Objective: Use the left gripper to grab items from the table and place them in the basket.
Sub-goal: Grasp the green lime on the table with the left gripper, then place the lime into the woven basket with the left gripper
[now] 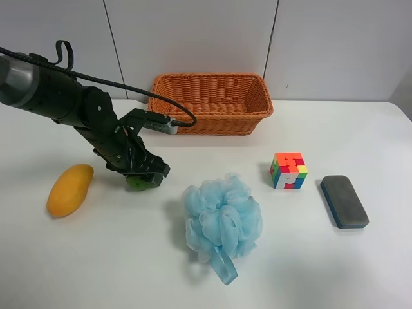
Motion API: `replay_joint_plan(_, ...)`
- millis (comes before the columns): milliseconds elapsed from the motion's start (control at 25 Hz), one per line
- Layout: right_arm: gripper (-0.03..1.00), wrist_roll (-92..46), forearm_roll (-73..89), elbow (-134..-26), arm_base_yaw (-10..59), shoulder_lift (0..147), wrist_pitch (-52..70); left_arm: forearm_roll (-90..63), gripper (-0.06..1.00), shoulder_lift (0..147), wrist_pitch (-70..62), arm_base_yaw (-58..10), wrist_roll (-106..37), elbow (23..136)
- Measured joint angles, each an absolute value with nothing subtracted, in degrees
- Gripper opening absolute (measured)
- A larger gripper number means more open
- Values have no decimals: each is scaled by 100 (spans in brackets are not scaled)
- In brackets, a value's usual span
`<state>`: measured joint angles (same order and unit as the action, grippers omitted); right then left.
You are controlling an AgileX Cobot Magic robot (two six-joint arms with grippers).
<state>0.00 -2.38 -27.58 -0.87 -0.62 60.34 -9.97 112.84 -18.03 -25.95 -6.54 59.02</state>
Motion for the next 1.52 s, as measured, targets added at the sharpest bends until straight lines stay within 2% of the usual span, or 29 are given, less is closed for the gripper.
replay_joint_plan(360,99,0,-238,-2758,-87,-62,6034,-833,61,10843,-2232,-2595,-654,6136)
replay_joint_plan(480,99,0,-238,-2758,-87,-62,6034,-379,61,10405,-2477,-2595,-654,6744)
replay_joint_plan(680,99,0,-238,-2758,-87,-62,6034,490,61,10332,-2559,-2595,-656,8373)
replay_joint_plan(1120,99,0,-238,-2758,-87,-62,6034,437,61,12764,-2117,-2605,-1010,11101)
replay_joint_plan(1320,99,0,-238,-2758,-87,-62,6034,216,61,13568,-2136,-2644,-1041,11378)
replay_joint_plan(1520,99,0,-238,-2758,-87,-62,6034,181,61,13663,-2212,-2644,-1041,11404)
